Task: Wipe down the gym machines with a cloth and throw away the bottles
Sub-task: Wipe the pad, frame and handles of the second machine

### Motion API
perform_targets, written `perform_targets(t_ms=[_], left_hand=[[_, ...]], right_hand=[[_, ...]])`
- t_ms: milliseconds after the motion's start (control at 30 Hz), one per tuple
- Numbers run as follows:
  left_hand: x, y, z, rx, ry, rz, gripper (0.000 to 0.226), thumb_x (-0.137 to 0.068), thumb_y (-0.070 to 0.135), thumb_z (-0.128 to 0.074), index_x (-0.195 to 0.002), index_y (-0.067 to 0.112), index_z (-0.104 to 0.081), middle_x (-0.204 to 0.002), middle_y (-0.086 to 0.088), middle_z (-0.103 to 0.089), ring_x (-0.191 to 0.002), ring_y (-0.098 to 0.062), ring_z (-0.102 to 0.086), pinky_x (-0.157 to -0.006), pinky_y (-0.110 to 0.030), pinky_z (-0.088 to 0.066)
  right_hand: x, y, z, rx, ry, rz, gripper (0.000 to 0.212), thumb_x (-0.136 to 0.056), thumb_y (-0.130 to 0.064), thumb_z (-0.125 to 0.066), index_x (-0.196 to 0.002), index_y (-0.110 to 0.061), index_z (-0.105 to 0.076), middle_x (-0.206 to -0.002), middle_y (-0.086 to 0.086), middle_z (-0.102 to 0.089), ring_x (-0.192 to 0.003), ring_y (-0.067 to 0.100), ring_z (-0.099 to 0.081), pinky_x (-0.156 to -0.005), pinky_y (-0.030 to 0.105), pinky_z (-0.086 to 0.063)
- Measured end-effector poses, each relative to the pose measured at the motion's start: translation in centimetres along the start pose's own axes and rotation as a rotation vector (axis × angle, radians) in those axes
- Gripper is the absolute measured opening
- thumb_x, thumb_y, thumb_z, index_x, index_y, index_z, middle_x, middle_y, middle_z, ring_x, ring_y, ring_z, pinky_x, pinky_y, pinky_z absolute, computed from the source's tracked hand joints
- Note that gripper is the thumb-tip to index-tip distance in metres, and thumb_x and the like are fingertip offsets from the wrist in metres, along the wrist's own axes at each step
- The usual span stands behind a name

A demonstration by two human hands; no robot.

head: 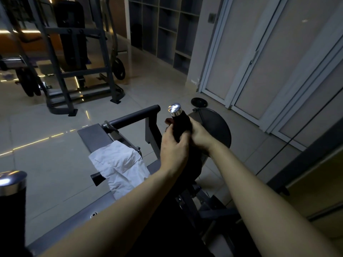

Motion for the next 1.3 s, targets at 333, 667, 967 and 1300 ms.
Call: perform_targets(t_ms=[333,667,967,1300], left_hand=[[-3.4,-1.1,0.9,-0.727,-0.338,-0.209,0.042,-0.105,0.037,-0.048,-0.133,0.008,-0.041,-0.112,-0.018,-0.065,-0.096,-0.038,-0.064,-0.072,-0.04,-0.044],[-2.0,2.4,3.7,-0.525,-0.123,-0.036,0.018,-0.094,0.02,-0.048,-0.078,0.017,-0.054,-0.079,-0.007,-0.062,-0.081,-0.035,-0.062,-0.066,-0.039,-0.047],[-0.6,2.2,-1.2,0.181,0.0,-0.006,0.041,-0.088,0.028,-0.057,-0.129,0.032,-0.058,-0.123,0.002,-0.066,-0.113,-0.013,-0.066,-0.099,-0.046,-0.055],[-2.0,-1.5,-0.2,-0.365,-0.128,-0.266,0.024,-0.104,0.03,-0.047,-0.127,0.026,-0.047,-0.099,0.003,-0.066,-0.084,-0.017,-0.063,-0.068,-0.036,-0.049]], right_hand=[[2.8,3.1,1.5,0.317,0.172,-0.101,0.05,-0.086,-0.006,-0.061,-0.132,-0.024,-0.058,-0.111,0.001,-0.07,-0.106,0.021,-0.063,-0.093,0.038,-0.051],[3.1,-0.6,0.4,0.243,0.52,0.04,0.01,-0.082,-0.009,-0.068,-0.087,-0.017,-0.065,-0.081,-0.002,-0.069,-0.078,0.013,-0.066,-0.07,0.033,-0.055],[2.6,-2.9,-1.3,0.007,0.366,0.231,0.036,-0.099,-0.004,-0.049,-0.13,-0.013,-0.064,-0.121,-0.003,-0.069,-0.115,0.005,-0.063,-0.099,0.023,-0.05],[0.8,3.0,0.8,0.235,0.335,0.141,0.033,-0.106,-0.032,-0.043,-0.126,-0.019,-0.066,-0.111,-0.006,-0.072,-0.108,0.008,-0.066,-0.091,0.032,-0.054]])
Point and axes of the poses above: each hand's wrist, its own x-axis away from the middle knuckle, its own z-axis out of the back of the hand, y = z × x, the point moved 1 cm from there along -x, towards the middle knuckle
